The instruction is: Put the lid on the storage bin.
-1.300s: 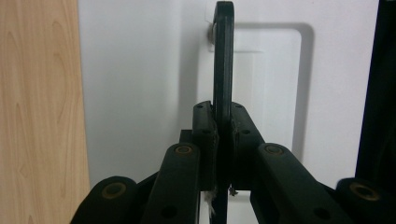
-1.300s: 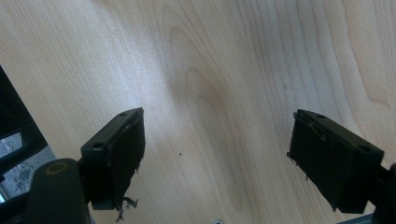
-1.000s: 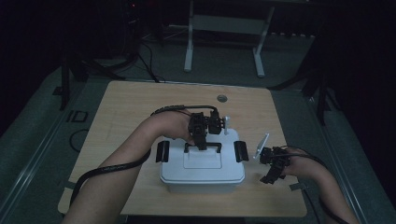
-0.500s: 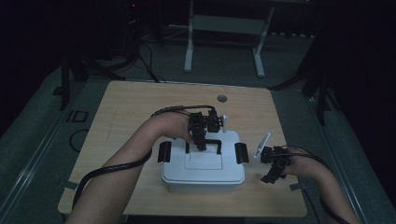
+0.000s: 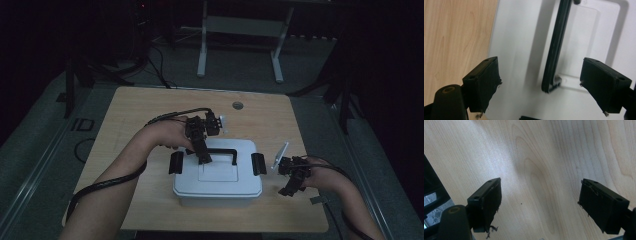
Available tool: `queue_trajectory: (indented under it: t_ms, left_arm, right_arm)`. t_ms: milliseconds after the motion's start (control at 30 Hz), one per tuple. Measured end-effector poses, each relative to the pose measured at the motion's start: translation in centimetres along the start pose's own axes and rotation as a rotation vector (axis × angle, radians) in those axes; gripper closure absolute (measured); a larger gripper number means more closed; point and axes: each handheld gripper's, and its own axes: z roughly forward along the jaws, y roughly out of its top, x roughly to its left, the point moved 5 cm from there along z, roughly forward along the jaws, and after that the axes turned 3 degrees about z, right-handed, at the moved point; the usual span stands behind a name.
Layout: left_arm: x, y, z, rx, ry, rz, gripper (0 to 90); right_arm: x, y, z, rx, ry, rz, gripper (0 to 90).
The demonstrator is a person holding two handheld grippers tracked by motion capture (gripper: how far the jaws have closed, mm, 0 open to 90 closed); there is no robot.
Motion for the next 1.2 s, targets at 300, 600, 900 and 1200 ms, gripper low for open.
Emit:
queue_trajectory:
  t_ms: [300,600,900,1200]
  left_arm:
    - [0.0,-2.6,-0.7,-0.035,0.033,-0.010,14.0]
    - [-0.2,-5.3,-2.3,-0.109,0.053,-0.030,14.0]
    - [0.0,-9.8,-2.7,-0.140,0.073,-0.102,14.1]
    - [0.1,-13.5,-2.8,-0.195,0.114,-0.163,14.0]
  right_arm:
    - [0.0,0.1,0.2,0.001,0.001,0.006,18.1]
    - [-0.1,0.1,0.1,-0.007,-0.002,0.017,18.1]
    - [-0.1,0.0,0.2,-0.014,0.000,0.021,18.0]
    - [-0.6,-0.1,-0.1,-0.049,-0.016,0.064,18.0]
